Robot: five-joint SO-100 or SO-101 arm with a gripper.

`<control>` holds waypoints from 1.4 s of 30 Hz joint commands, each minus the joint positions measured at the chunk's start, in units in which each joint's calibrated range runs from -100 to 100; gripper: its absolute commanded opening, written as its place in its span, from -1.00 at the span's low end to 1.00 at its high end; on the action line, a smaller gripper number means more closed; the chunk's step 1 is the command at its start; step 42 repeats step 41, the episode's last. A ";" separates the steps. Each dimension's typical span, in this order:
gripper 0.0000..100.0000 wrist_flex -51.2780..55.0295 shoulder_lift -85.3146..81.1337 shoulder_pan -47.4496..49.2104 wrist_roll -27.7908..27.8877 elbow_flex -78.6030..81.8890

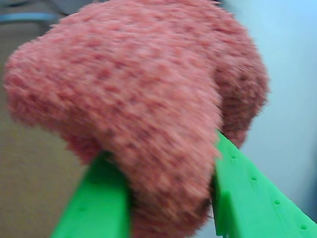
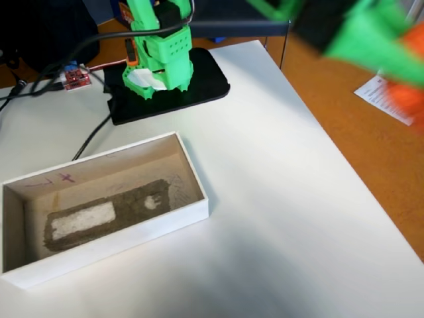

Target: Remove orange objects from table

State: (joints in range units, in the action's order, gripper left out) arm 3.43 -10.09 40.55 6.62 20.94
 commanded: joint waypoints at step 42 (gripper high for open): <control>0.13 62.44 -88.82 -37.04 -11.33 77.51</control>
